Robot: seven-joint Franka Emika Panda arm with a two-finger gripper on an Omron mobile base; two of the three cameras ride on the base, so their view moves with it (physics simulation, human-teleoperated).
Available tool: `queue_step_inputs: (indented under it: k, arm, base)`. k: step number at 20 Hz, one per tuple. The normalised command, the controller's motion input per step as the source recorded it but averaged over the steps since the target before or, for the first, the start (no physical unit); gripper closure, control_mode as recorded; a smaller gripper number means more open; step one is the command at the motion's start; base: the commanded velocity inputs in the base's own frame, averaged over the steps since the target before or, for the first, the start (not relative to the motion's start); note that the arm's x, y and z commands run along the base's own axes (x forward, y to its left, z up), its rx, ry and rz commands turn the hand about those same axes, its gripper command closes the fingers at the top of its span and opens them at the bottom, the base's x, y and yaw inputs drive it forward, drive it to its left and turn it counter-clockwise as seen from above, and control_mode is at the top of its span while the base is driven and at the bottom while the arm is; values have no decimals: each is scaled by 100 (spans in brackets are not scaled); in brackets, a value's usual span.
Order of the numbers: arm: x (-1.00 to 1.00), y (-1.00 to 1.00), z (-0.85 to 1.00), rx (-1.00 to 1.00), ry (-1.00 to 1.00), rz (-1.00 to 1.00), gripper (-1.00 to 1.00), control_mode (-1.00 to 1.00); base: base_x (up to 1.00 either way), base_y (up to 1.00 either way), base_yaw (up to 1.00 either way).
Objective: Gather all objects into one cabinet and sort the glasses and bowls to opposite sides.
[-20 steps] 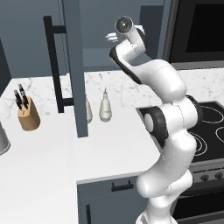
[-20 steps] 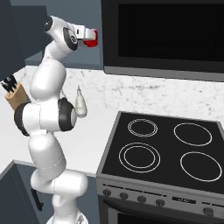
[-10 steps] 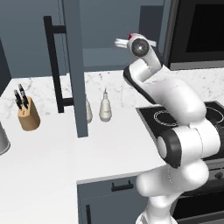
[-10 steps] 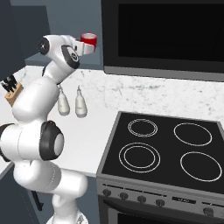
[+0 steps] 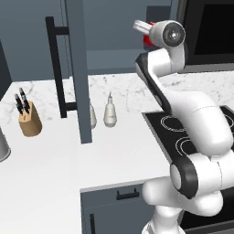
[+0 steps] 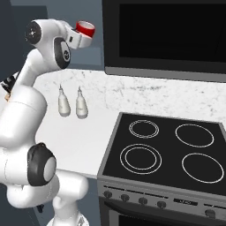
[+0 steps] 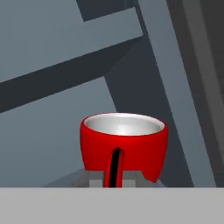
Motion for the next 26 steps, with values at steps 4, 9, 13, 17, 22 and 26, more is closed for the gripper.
queue_step_inputs:
  k: [4,9,13,17,22,26]
  arm:
    - [-84,-7,12,6,-15,0,100,-100]
    - [-100,-1,0,0,-21,0,100,-100]
    - [-100,0,0,0,-15,0,100,-100]
    - [-100,-1,0,0,-14,0,100,-100]
    - [-20,-2,0,0,-3,0,100,100]
    - [0,0,0,0,0,0,100,100]
  base:
    - [0,0,0]
    - [0,0,0]
    - [0,0,0]
    - [0,0,0]
    - [-80,-5,0]
    - [-100,-17,0]
